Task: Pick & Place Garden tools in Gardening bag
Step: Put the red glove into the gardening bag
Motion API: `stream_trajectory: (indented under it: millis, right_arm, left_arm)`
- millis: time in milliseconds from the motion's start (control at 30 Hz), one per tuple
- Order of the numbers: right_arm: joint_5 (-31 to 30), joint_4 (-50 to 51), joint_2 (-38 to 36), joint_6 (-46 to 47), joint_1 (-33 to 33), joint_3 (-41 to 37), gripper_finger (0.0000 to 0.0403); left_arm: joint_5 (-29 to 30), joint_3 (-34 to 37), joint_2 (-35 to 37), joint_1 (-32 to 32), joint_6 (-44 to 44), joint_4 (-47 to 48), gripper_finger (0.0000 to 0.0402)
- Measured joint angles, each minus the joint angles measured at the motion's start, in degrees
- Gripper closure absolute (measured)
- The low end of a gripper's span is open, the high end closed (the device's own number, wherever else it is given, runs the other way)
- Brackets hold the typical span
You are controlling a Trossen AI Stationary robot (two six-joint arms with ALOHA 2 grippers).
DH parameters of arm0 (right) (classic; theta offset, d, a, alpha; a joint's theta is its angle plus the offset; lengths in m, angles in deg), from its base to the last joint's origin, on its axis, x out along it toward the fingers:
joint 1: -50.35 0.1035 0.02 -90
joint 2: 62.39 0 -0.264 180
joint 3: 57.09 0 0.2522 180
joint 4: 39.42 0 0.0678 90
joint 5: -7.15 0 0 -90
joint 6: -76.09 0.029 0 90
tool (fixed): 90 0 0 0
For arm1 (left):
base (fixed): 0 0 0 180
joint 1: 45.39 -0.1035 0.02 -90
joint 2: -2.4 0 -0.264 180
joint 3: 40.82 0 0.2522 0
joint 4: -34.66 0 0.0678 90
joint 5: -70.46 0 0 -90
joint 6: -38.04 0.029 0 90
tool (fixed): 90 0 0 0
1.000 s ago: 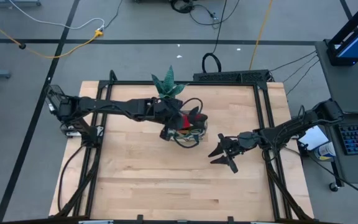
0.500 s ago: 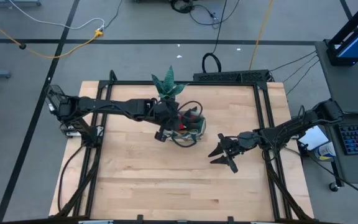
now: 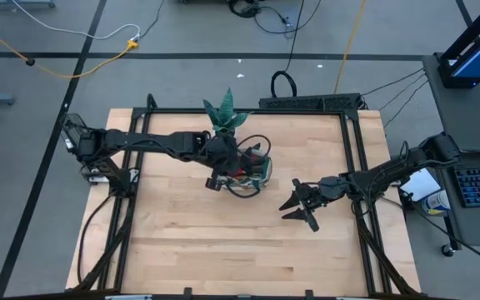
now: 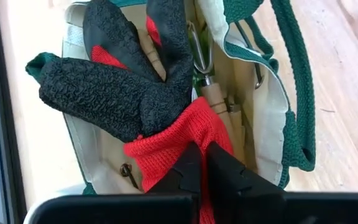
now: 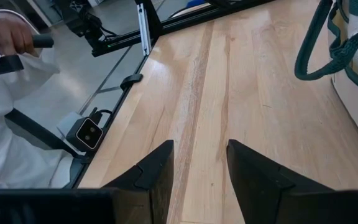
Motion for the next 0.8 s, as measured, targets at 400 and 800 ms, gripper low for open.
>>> stream_trajectory:
  millis: [400,800]
  right_arm:
    - [-15.4,-1.4,0.0,-6.8,0.0,0.0,0.0264]
    - [-24.4,-21.6,0.0,-25.3,-5.8,0.1,0.0277]
  left_arm:
    - [-2.7,0.0,-1.5,0.0,0.9,-3.7,0.0348]
    - [-2.8,0.0,-1.6,0.0,1.6,-5.2,0.0321]
